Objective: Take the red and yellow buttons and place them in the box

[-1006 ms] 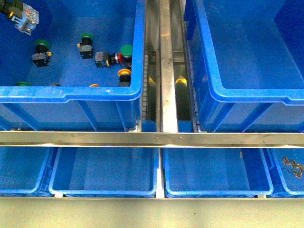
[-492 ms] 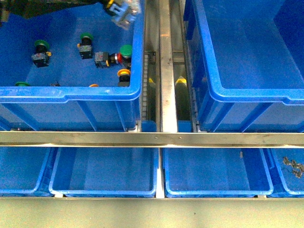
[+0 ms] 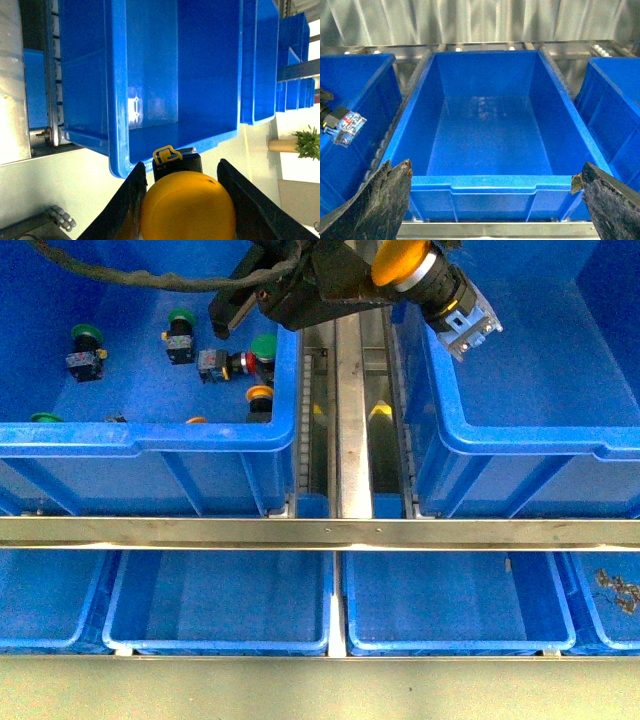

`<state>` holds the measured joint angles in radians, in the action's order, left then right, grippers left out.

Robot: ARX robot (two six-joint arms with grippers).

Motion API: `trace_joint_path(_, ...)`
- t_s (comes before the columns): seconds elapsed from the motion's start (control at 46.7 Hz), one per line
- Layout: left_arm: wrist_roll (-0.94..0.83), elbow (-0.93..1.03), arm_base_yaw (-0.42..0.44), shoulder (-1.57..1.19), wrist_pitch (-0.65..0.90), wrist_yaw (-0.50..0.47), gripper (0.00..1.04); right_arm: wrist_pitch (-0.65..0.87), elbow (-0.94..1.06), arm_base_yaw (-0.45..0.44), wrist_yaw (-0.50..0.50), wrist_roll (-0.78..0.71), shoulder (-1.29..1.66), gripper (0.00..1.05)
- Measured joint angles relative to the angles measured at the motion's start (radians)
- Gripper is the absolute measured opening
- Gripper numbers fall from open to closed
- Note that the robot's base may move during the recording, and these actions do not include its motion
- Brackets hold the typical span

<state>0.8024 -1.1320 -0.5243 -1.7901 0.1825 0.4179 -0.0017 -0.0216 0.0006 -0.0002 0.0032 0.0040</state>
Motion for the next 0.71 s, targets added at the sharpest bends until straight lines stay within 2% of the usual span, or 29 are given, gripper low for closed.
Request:
trace_joint_path(0.107, -0.002, 0.0, -0.012, -0.001, -0.002, -0.004, 0.34, -0.005, -0.002, 0.002, 0.013, 0.001, 0.005, 0.99)
trace_joint_path(0.171, -0.005, 0.0, -0.016, -0.001, -0.002, -0.01, 0.34, -0.132, -0.053, 0.054, 0.157, 0.027, 0.103, 0.99)
trace_joint_path(0.235, -0.012, 0.0, -0.016, -0.001, -0.008, -0.023, 0.34, -0.089, -0.082, 0.086, 0.224, 0.021, 0.252, 0.99)
trace_joint_path(0.321, -0.021, -0.003, -0.018, -0.001, -0.015, -0.029, 0.34, 0.099, -0.104, 0.122, 0.194, -0.022, 0.475, 0.99)
trace_joint_path(0.407, -0.031, -0.005, -0.018, -0.002, -0.021, -0.035, 0.34, 0.391, -0.158, 0.182, 0.13, -0.093, 0.774, 0.99)
trace_joint_path(0.492, -0.035, -0.013, -0.018, -0.002, -0.026, -0.042, 0.34, 0.57, -0.216, 0.242, 0.088, -0.156, 0.964, 0.99)
trace_joint_path(0.556, -0.041, -0.019, -0.018, -0.002, -0.029, -0.045, 0.34, 0.643, -0.251, 0.281, 0.056, -0.188, 1.057, 0.99)
trace_joint_path(0.706, -0.05, -0.025, -0.013, -0.002, -0.037, -0.045, 0.34, 0.706, -0.293, 0.372, 0.0, -0.27, 1.202, 0.99)
